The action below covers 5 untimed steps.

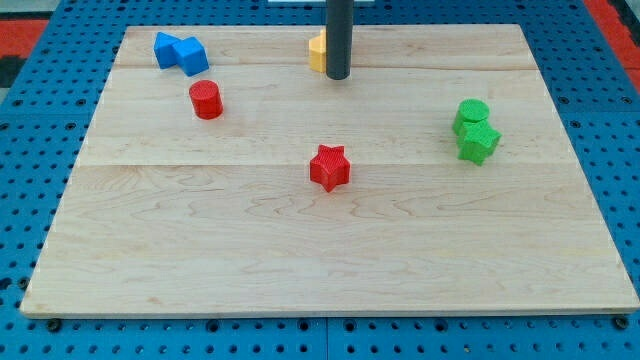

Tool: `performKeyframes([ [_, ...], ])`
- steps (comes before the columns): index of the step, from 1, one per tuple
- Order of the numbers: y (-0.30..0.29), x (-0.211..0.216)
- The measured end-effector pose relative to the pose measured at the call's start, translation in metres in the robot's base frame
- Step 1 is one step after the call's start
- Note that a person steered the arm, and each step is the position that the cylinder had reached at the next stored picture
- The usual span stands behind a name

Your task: Push the red circle towards the bottom left of the yellow hexagon

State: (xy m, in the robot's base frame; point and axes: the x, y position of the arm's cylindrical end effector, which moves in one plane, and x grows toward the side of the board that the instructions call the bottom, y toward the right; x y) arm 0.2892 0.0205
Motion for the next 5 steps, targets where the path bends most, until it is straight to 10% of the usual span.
performKeyframes([
  [5,-0.020,-0.001],
])
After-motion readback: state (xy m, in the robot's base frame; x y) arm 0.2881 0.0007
